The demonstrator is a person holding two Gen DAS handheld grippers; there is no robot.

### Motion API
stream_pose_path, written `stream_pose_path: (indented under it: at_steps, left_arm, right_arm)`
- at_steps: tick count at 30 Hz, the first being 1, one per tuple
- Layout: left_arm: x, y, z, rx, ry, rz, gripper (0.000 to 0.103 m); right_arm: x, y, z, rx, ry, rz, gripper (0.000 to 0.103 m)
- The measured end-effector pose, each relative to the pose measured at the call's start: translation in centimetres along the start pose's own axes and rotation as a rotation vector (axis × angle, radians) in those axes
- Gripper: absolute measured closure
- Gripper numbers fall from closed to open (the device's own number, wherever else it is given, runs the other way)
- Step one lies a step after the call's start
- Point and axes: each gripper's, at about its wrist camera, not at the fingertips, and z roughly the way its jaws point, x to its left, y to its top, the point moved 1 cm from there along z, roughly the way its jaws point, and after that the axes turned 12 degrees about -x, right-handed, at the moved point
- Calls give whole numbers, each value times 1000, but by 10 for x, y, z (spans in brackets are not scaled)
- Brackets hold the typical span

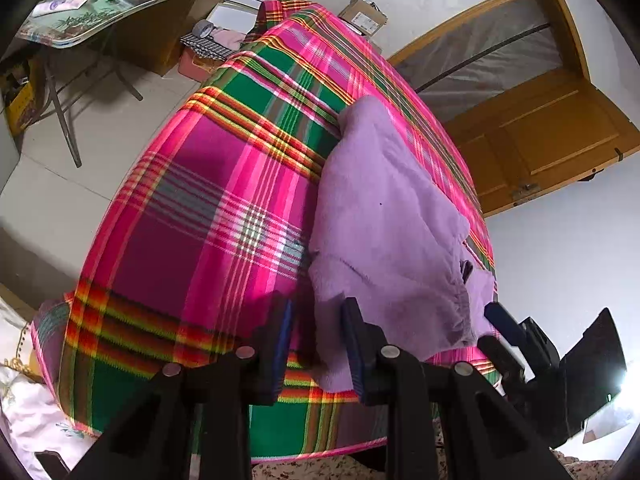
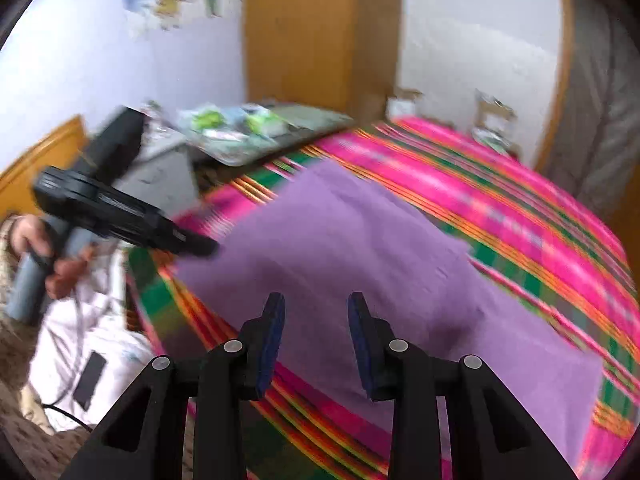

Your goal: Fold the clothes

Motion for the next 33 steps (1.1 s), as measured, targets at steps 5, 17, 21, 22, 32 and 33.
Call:
stream_pose_path:
  at_steps: [5,17,21,22,32,33]
  left_arm:
    - [3,1,-1,6,-2,-29,77]
    - [6,8,3,31,-25,-84,79]
    - [4,12,3,29,-5,-75,74]
    - [4,17,6,24,-6,-70,69]
    - [-8,67,38,-4,-14,-3,61]
    - [-10,73,44,10,-19,1,61]
  right_arm:
    - [41,1,30,16,168,-89,69]
    - [92,-16,77,70,126,-273,59]
    - [91,-14,87,76,91,-248,59]
    - [90,-14,89,81,82,-238,59]
    - [93,-17,96,73,48,-211,59]
    - [92,-17,96,73,49,-209,59]
